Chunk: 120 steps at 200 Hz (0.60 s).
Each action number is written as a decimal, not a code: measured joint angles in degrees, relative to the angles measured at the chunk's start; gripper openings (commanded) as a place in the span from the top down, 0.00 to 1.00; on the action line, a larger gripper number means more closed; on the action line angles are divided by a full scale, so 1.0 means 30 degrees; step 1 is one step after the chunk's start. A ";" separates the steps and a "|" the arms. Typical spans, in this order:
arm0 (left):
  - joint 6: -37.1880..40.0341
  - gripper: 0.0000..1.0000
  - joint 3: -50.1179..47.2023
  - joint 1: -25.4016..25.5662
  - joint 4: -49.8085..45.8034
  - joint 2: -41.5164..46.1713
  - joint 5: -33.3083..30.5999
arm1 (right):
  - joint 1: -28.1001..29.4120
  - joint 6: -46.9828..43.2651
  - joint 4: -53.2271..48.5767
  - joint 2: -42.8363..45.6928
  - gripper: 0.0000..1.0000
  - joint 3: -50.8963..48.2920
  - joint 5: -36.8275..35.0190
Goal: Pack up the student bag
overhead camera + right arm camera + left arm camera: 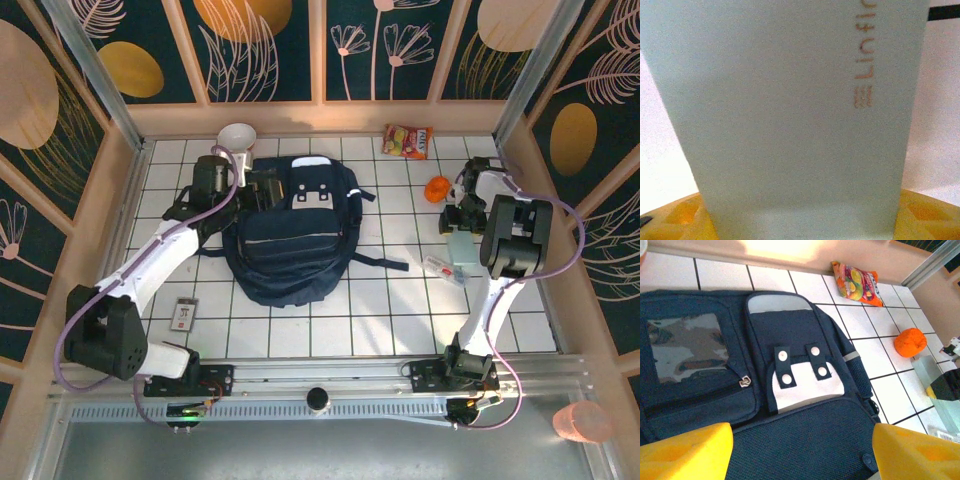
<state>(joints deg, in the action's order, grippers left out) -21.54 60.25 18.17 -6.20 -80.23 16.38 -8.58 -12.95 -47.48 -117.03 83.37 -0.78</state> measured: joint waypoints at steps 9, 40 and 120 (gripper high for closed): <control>0.0248 0.27 -0.0058 0.0000 -0.0007 0.0248 -0.0066 | 0.0000 0.0007 0.0160 0.0153 0.44 -0.0160 -0.0029; 0.2222 0.27 -0.0204 0.0000 -0.0022 0.1348 -0.0007 | -0.0095 0.0211 0.0029 0.0911 0.46 -0.0415 -0.0510; 1.5504 0.24 -0.1676 0.2565 -0.1982 0.4014 0.2550 | -0.0036 0.4554 -0.1800 0.9041 0.49 0.0481 0.1421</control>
<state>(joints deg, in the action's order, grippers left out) 24.97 55.22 25.87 -12.14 -68.18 24.03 -8.69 0.71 -52.88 -89.91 84.82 3.49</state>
